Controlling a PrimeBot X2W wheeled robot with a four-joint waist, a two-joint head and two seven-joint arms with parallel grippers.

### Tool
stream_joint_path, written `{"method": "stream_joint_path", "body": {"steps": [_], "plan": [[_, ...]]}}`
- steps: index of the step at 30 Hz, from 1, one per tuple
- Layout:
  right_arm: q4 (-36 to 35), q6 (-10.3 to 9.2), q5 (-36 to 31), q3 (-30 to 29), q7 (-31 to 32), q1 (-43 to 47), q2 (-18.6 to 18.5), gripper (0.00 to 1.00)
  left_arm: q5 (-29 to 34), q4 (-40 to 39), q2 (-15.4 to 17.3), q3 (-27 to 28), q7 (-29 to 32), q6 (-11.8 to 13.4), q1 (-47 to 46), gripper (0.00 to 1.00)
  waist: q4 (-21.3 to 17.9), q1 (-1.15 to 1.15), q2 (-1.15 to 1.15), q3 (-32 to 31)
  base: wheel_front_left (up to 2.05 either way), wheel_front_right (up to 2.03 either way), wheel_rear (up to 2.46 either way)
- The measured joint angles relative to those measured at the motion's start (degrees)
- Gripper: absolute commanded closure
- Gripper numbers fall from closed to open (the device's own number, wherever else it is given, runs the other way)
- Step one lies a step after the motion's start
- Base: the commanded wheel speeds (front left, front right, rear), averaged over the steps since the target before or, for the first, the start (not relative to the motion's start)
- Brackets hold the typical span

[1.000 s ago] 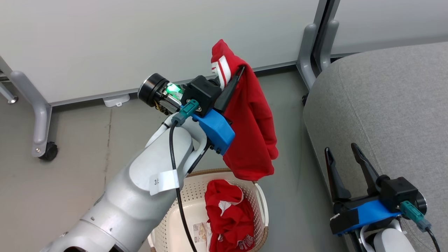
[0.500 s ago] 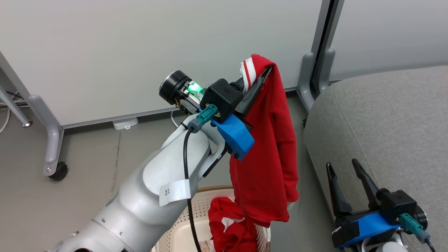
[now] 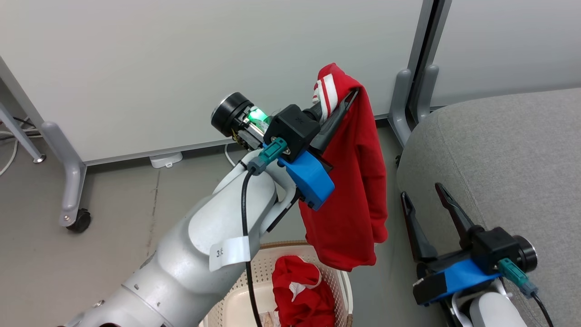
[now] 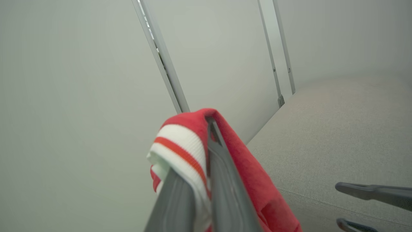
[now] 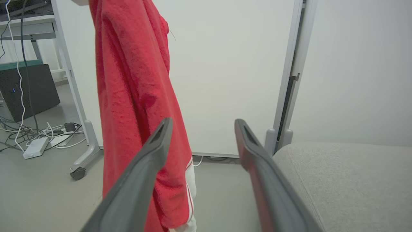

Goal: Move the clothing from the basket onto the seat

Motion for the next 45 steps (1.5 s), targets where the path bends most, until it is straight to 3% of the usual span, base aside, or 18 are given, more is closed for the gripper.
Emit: {"method": "stream_joint_path", "body": {"steps": [13, 26, 27, 29, 45], "plan": [[0.69, 0.0, -1.48, 7.99, -0.02, -12.63, 0.01, 0.0, 0.2, -1.6, -0.11, -1.88, 0.03, 0.29, -0.76, 1.0, 0.49, 0.0, 0.0, 3.56, 0.0, 0.0, 0.0], [12.85, 0.0, -3.71, 8.86, -0.04, -19.74, 0.0, 0.0, 0.0, -4.57, -0.27, -5.6, 0.11, 0.75, -1.66, 1.0, 2.57, 0.0, 0.0, 5.68, 0.0, 0.0, 0.0], [13.46, 0.0, -3.42, 8.87, -0.05, -19.74, 0.0, 0.53, -0.02, -4.58, -0.26, -5.79, 0.11, 0.76, -1.66, 1.0, 2.65, 0.0, 0.0, 5.67, 0.0, 0.0, 0.0], [14.37, 0.0, -2.79, 8.98, -0.04, -19.74, 0.0, 1.0, -0.42, -4.56, -0.27, -6.09, 0.11, 0.84, -1.69, 1.0, 2.71, 0.0, 0.0, 5.61, 0.0, 0.0, 0.0], [14.67, 0.0, -1.9, 9.51, -0.05, -19.73, 0.0, 1.0, -1.4, -4.2, -0.27, -6.86, 0.1, 1.58, -2.2, 1.0, 2.44, 0.0, 0.0, 5.63, 0.0, 0.0, 0.0]]}}
